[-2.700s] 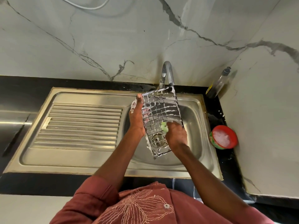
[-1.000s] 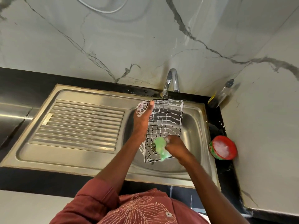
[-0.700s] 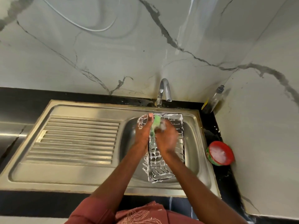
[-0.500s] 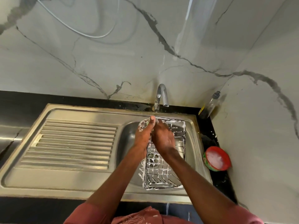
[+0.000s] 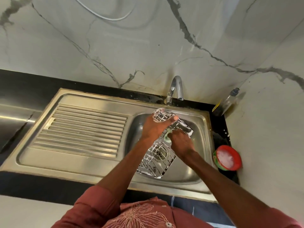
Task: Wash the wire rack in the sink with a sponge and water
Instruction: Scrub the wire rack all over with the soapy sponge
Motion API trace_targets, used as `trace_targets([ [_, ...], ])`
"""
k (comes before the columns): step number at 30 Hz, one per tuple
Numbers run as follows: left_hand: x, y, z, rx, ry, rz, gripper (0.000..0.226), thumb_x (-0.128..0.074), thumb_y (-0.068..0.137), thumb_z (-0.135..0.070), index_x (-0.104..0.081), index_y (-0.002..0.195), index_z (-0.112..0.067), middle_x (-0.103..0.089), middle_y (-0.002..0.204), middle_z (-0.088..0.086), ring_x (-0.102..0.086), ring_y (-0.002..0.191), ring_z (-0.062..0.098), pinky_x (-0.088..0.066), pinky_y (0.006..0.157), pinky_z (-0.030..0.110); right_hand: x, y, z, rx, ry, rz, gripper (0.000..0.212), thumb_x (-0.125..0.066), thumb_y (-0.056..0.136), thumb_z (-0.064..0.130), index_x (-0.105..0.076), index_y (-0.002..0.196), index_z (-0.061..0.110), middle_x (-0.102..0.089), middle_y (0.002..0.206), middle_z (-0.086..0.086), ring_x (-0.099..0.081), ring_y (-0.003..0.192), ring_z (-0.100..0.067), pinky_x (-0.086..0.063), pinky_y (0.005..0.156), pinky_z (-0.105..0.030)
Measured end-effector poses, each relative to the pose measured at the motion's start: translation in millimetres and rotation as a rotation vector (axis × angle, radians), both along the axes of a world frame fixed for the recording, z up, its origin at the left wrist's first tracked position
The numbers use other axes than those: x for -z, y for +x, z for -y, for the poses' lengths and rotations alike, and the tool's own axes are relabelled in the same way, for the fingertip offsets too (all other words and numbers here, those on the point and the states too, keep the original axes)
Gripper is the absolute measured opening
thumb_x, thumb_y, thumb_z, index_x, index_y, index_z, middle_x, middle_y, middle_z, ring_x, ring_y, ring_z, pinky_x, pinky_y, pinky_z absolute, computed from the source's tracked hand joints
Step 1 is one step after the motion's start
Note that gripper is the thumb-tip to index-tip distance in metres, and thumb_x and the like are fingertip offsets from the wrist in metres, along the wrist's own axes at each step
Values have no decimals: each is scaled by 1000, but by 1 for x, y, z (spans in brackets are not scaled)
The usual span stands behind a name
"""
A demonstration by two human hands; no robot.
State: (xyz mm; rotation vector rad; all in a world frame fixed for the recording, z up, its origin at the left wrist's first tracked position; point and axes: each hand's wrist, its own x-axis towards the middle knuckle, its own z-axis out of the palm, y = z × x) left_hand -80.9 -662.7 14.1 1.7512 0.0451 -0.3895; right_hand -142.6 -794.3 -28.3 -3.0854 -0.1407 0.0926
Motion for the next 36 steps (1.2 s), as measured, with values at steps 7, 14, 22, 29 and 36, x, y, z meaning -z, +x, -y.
trace_targets([
  [7, -6, 6, 4, 131, 78, 102, 108, -74, 52, -93, -59, 142, -35, -67, 139, -4, -62, 129, 14, -50, 111, 38, 13, -12, -11, -96, -32, -93, 37, -67, 84, 2, -72, 115, 22, -63, 127, 0, -54, 122, -27, -41, 109, -50],
  [14, 1, 5, 0, 321, 152, 139, 103, -74, 58, -90, -58, 144, -35, -63, 145, -5, -61, 129, 12, -46, 114, 38, 3, -35, -10, -133, -6, -293, 42, -68, 84, 10, -67, 123, 24, -63, 129, -2, -57, 121, -26, -46, 101, -37],
  [22, -8, 1, 7, 321, 18, 197, 64, -81, 82, -56, -65, 137, -28, -77, 113, -7, -57, 51, -14, -43, 51, 4, 35, -44, -62, 34, 110, -266, 28, -56, 86, -1, -68, 107, 13, -65, 111, -8, -61, 110, -29, -53, 88, -39],
  [29, -2, 12, -8, 161, -54, 147, 42, -78, 88, -44, -73, 124, -23, -77, 88, -9, -61, 55, -10, -41, 47, 8, 24, -52, -52, -50, 95, -376, 33, -63, 89, 8, -67, 121, 16, -66, 123, -13, -57, 122, -31, -46, 98, -38],
  [36, 9, 13, -12, -65, -139, 140, 66, -80, 77, -62, -70, 131, -26, -77, 118, -8, -69, 109, -2, -53, 92, 15, -5, -23, -24, 373, 481, -335, 31, -64, 82, 10, -73, 109, 21, -70, 118, -10, -66, 110, -32, -54, 91, -33],
])
